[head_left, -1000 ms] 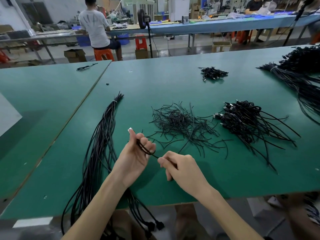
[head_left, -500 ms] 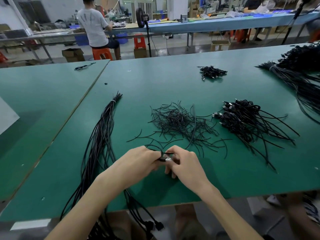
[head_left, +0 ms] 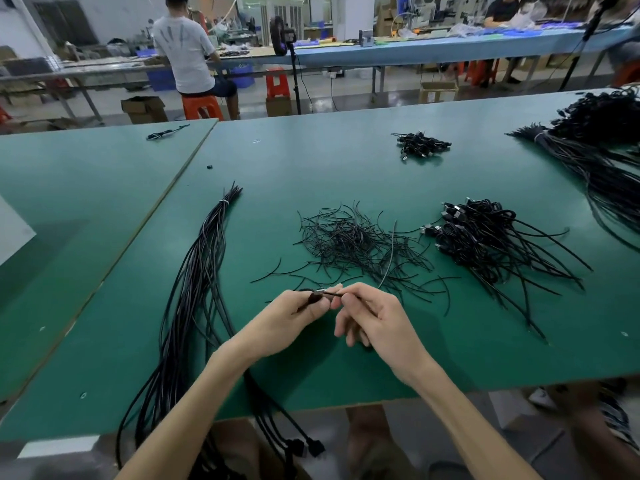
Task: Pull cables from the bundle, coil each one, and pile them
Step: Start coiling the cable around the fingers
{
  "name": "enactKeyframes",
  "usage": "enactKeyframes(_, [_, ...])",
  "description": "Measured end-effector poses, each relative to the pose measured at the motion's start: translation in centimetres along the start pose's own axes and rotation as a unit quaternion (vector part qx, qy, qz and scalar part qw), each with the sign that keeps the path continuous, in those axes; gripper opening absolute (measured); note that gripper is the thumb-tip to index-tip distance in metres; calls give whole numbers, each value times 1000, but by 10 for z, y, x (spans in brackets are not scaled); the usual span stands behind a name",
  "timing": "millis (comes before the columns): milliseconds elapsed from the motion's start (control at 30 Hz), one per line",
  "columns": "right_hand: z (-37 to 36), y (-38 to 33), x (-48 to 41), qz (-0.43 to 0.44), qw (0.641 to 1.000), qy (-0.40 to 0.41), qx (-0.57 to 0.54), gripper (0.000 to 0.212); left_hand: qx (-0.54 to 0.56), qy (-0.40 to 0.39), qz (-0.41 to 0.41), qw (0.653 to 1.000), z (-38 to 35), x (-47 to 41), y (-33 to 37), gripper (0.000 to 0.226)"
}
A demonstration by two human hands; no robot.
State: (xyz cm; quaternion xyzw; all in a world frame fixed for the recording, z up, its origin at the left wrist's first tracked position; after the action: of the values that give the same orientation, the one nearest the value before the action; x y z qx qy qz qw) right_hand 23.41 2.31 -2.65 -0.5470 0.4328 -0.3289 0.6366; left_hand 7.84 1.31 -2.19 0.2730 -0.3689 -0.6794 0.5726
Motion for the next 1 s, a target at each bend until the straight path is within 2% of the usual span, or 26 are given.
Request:
enactKeyframes(67, [0, -1, 1, 5, 1000, -3, -1, 21, 38, -1, -15, 999, 0, -1, 3, 25])
enactKeyframes(167, [-7, 2, 0, -4, 999, -34, 29, 24, 145, 4, -18, 989, 4, 1, 4, 45])
enactKeyframes(300, [-18, 7, 0, -18, 994, -78, 74, 27, 324, 34, -19, 945, -3, 1, 7, 51])
enactKeyframes(367, [-18, 8, 0, -24, 993, -82, 78, 31, 406, 50, -39, 911, -5, 0, 13, 53])
enactKeyframes(467, [-18, 10, 0, -26, 993, -82, 83, 40, 567, 59, -42, 820, 4, -2, 25, 48])
enactKeyframes(533, [-17, 12, 0, -31, 993, -80, 85, 48, 645, -5, -60, 762, 12, -2, 37, 39])
enactKeyframes(567, [-16, 12, 1, -33, 993, -78, 86, 51, 663, -37, -69, 745, 16, 0, 43, 35])
enactKeyframes(600, [-14, 12, 1, -34, 993, -76, 87, 51, 663, -63, -72, 742, 20, 3, 47, 35])
enactKeyframes(633, [-13, 12, 1, -33, 993, -75, 85, 49, 639, -84, -70, 761, 23, 6, 47, 38])
enactKeyframes(700, [-12, 12, 1, -38, 993, -72, 81, 40, 522, -113, -60, 844, 25, 12, 44, 42])
enactKeyframes(767, [-13, 13, 0, -48, 991, -65, 105, 32, 318, -131, -43, 938, 22, 17, 38, 46])
enactKeyframes(800, [-13, 14, 0, -48, 988, -63, 130, 30, 217, -140, -31, 966, 19, 17, 36, 48])
enactKeyframes(900, [-15, 14, 1, -38, 981, -54, 180, 24, -27, -164, -10, 986, 8, 19, 36, 49])
enactKeyframes(1000, [-11, 13, 0, -35, 983, -32, 175, 21, -289, -92, -11, 953, 10, 13, 33, 39])
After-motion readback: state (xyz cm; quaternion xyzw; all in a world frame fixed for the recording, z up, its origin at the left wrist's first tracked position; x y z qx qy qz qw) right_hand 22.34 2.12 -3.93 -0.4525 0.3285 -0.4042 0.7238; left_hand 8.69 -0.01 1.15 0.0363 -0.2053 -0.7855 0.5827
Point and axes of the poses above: each hand's wrist, its own x-axis away from the middle knuckle, its own z-axis out of the back of the hand, y = z × x, the point moved 6 cm from there along -x, towards the middle knuckle, and after that the axes turned 2 degrees about y, right-handed, at the moved point
